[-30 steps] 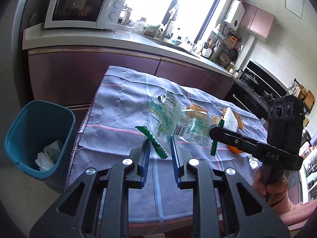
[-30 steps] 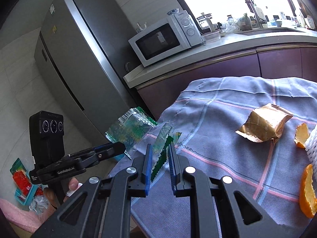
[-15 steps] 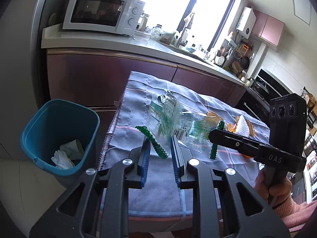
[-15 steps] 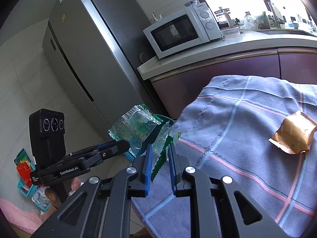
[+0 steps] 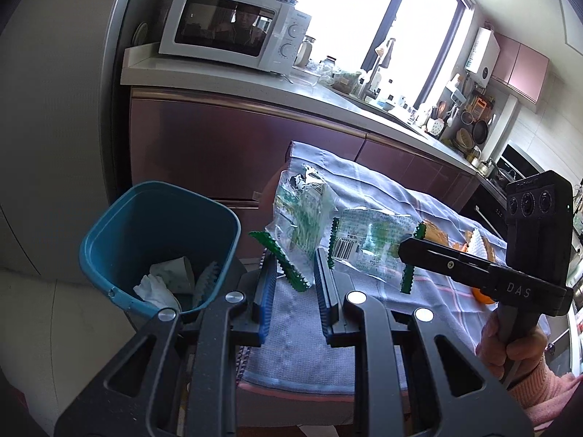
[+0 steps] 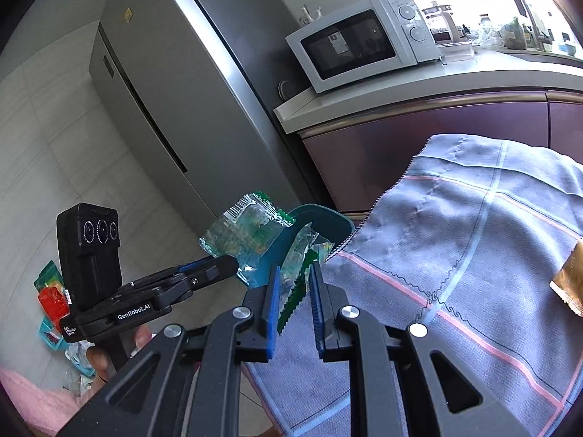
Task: Collect trash
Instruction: 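Carry the plastic wrapper toward the teal bin with the right gripper, then open the left gripper over the bin while the right gripper releases its wrapper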
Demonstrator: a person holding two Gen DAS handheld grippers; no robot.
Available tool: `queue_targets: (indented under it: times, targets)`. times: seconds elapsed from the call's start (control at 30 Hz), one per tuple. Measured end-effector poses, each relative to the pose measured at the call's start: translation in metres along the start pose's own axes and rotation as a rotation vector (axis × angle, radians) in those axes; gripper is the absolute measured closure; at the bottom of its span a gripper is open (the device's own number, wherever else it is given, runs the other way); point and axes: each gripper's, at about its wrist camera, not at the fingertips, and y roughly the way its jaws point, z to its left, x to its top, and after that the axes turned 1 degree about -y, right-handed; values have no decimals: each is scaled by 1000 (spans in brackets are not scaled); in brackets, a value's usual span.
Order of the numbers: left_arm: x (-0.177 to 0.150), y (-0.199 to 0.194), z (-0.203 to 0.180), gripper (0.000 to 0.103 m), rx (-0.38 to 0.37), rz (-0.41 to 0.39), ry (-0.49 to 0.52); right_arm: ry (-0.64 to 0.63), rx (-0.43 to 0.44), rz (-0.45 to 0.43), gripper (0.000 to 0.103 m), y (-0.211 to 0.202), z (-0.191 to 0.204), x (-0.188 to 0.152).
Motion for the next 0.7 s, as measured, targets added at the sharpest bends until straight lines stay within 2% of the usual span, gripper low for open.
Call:
queue_targets:
  times: [0.37, 0.7]
  targets:
    - [2, -1, 31, 82, 59, -5, -42, -42, 27, 40, 88, 31, 17, 13]
    - [3, 6, 54, 82, 114, 1, -85, -41, 41, 97, 88, 68, 16, 22]
